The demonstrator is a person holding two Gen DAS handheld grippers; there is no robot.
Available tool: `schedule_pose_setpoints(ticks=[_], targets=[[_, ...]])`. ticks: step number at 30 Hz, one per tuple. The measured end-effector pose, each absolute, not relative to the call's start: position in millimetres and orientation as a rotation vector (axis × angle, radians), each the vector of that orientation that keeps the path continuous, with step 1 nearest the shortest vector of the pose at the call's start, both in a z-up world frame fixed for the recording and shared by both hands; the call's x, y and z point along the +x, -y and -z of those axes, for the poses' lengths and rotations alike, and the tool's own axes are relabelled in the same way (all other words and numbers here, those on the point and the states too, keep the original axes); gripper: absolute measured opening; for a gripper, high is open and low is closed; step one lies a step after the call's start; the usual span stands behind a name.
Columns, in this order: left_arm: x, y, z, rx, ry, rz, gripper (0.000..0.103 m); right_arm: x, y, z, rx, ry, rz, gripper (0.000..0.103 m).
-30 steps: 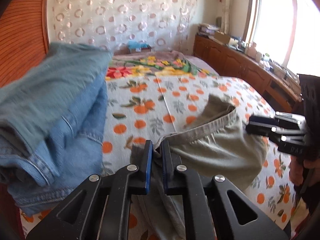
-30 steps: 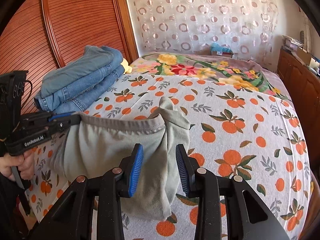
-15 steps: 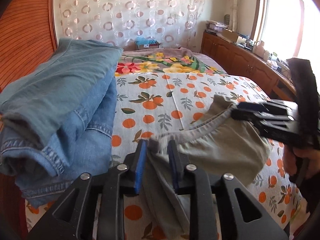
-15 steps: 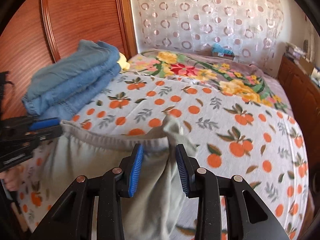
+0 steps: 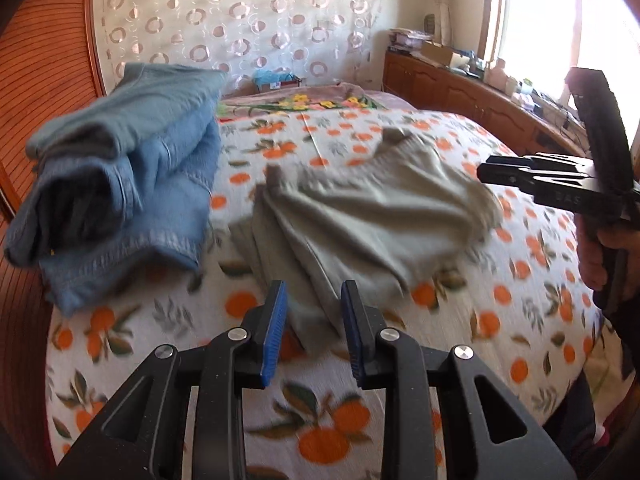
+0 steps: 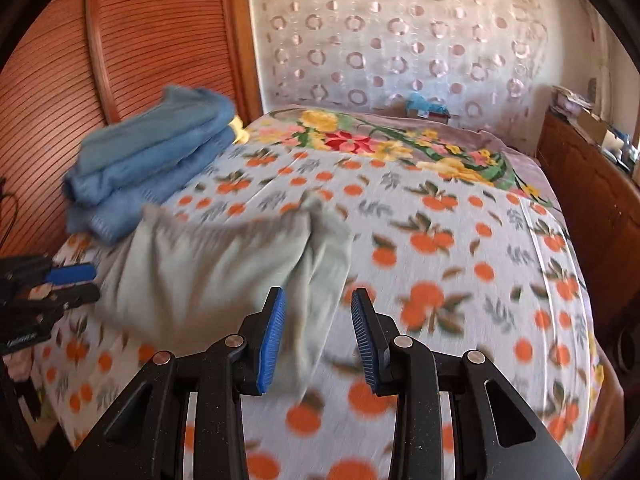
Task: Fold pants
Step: 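Open the left tool and press the folded grey-green pants flat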
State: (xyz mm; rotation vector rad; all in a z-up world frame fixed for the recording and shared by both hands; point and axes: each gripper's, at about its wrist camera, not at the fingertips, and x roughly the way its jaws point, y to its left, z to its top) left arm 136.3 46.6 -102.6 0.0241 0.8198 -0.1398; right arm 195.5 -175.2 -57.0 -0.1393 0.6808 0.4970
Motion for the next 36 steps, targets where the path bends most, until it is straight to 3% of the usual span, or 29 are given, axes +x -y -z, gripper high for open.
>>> schedule_pose_setpoints(ticks=[6,30,32,34,36], targets=[[123.5,-41.2,108.0,0.021,-0.829,0.162,0.029,169.2,183.0,63.2,-0.149,-0.687,-0.519,0.035],[134.5,-27.6,118.4,0.04,-0.856,0.167,0.025,195.4,174.4,79.8,-0.133,-0.769,-0.516,0.035],[135.7,-27.7,119.1,0.042,-0.854,0.168,0.022,194.5,173.1,80.1,-0.14,-0.767,-0.513,0.035],[136.1,-27.7,119.1,0.054,-0.848,0.161,0.01,194.0,171.8,80.6,-0.148,-0.765,-0.509,0.035],[135.6,-29.6,118.2,0.051,-0.847,0.176,0.009,193.5,170.9,81.1,-0.155,-0.765,-0.505,0.035]])
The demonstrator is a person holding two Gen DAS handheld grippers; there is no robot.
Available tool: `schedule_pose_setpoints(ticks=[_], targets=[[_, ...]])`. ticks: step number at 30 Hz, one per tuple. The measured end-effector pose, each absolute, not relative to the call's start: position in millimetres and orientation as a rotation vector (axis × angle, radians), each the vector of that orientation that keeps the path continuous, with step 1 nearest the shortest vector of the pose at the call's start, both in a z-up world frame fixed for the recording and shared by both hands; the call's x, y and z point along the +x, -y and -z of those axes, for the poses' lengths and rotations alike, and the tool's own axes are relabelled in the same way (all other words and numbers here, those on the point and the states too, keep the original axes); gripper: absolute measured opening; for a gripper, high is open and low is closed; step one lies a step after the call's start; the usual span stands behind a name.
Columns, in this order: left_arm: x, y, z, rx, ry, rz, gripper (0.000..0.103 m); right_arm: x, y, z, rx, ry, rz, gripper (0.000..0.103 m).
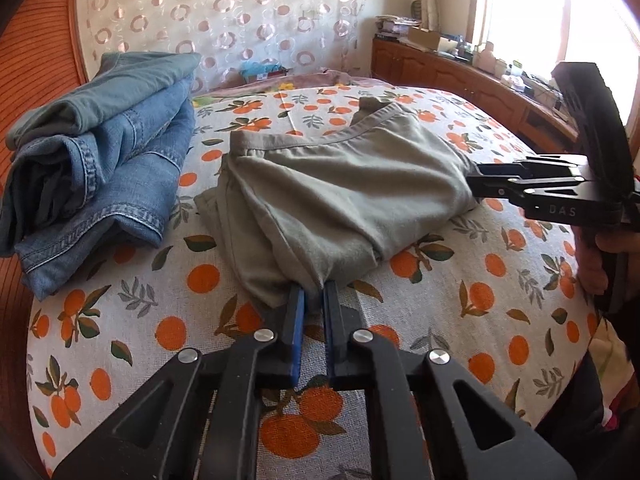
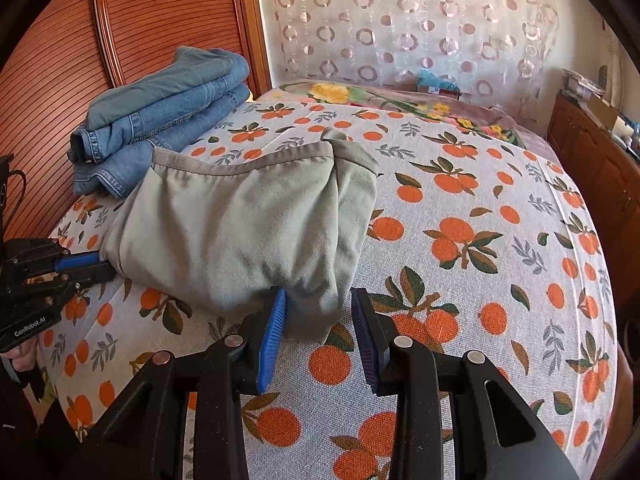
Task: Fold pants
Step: 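Open the left tool and press the folded grey-green pants flat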
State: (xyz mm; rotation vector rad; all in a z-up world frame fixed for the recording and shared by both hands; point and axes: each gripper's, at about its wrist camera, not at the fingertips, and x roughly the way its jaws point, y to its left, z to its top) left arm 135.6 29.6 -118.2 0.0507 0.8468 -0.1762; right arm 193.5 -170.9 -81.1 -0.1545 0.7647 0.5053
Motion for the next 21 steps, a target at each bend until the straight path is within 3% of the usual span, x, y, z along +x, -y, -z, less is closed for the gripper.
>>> schedule_pose_setpoints(ticks=[12,21], targets=[[121.7,-47.3,97.1,0.082,-0.792,0.155,0.006,193.9,168.2,82.2,-0.188,-0.76,-0.488,0.036],[121.0,-59.8,118.5,0.061,-0.853,0.141,0.006,195.6,171.9,83.2,-0.176,-0.765,-0.495,0.036]])
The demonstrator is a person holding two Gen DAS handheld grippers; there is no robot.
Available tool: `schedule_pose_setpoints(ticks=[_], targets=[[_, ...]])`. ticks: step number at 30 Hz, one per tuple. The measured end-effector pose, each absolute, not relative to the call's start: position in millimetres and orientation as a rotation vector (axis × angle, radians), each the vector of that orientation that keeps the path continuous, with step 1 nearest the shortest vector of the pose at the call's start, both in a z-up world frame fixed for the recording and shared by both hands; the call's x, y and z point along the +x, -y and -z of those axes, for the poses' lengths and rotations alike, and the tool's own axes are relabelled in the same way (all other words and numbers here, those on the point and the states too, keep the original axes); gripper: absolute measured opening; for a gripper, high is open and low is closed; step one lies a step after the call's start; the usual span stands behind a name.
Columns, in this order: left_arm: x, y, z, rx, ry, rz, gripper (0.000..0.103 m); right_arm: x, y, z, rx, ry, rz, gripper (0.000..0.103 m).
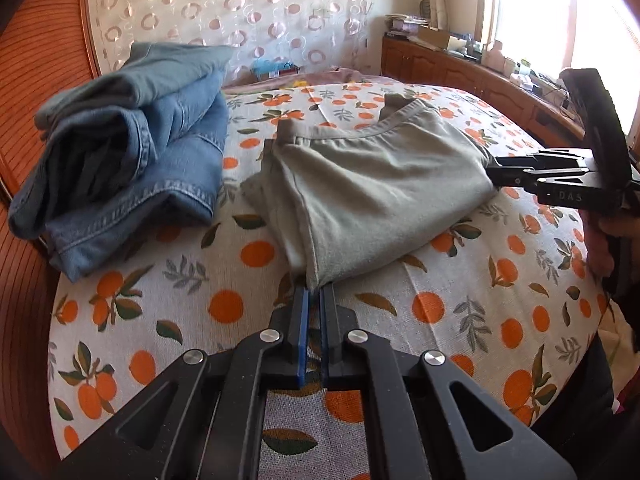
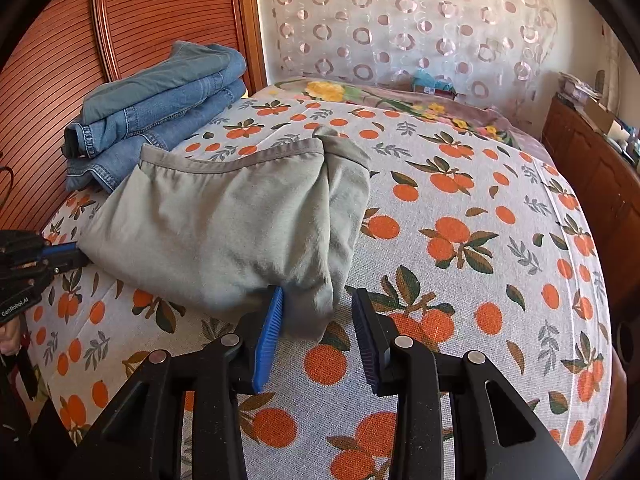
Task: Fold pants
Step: 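Open the left tool and press the folded grey-green pants flat, then grasp the folded edge of the pants with the left tool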
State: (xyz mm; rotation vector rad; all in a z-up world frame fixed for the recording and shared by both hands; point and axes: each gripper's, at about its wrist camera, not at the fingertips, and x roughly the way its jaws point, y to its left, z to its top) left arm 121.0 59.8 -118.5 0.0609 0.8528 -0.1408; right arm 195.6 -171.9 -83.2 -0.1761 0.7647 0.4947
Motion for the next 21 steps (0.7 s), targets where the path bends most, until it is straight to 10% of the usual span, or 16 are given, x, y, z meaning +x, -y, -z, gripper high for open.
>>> schedule_pose_setpoints(ticks=[21], targets=[[166.1,-46.0,80.6,0.017,-0.809,0.191,0.024,195.8,173.3,83.3,-0.171,-0.766,-0.495,0.036]])
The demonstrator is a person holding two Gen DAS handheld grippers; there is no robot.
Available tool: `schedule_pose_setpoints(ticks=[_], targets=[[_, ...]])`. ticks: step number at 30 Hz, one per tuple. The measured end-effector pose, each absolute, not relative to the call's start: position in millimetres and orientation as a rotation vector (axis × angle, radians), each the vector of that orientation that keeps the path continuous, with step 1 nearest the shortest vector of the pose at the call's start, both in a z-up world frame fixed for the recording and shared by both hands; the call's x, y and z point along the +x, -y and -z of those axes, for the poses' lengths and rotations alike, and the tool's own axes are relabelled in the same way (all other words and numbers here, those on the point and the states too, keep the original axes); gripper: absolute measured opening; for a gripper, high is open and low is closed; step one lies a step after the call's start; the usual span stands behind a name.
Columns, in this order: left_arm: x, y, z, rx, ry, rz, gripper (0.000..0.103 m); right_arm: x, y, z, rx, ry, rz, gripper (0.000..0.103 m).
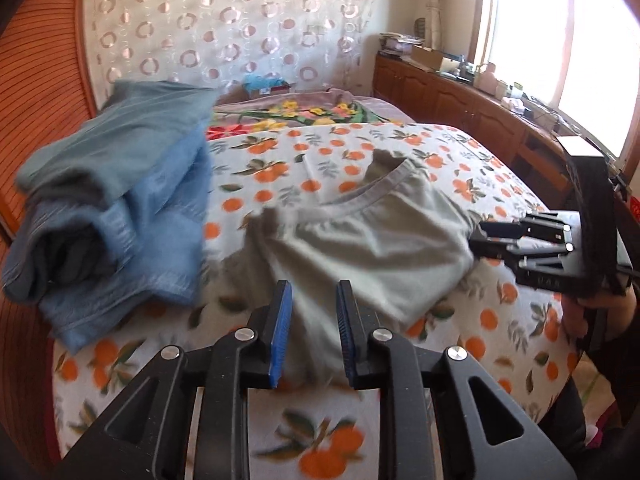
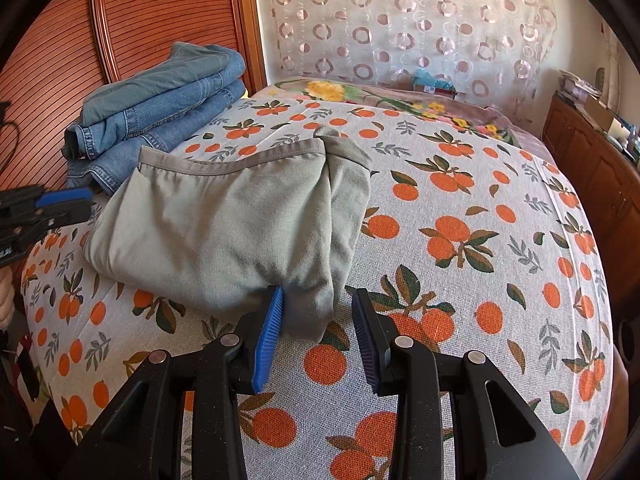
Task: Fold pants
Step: 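Grasp the folded edge of the pants with the left tool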
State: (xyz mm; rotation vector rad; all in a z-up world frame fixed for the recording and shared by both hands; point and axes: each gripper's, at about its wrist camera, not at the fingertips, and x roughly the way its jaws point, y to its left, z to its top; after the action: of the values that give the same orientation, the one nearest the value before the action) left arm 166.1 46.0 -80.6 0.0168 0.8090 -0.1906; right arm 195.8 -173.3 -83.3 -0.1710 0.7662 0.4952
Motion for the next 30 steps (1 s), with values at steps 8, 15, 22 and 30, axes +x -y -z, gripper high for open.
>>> schedule_pose_setpoints(ticks=[8,15,22,30], targets=[[207.4,-33.1,97.9,0.016,-0.872,0.246,0.035,195.3,173.9,83.4,-0.167,-0.767,-0.497,0.036],[219.1,-36.3,114.9,0.028,-0.9,0.235,0.048,195.4,173.9,83.5,-0.167,-0.767,-0.496,0.036],[216.4,-35.3,116.7,0.044,-0.881,0.233,0.049,195.4,174.1,83.3,-0.161,-0.769,-0.498,0.037],[207.8,-40.1,106.8,0.029,-0.872,0.204,0.049,193.7,185.3,77.5,-0.128,-0.764,-0.517,0.038]])
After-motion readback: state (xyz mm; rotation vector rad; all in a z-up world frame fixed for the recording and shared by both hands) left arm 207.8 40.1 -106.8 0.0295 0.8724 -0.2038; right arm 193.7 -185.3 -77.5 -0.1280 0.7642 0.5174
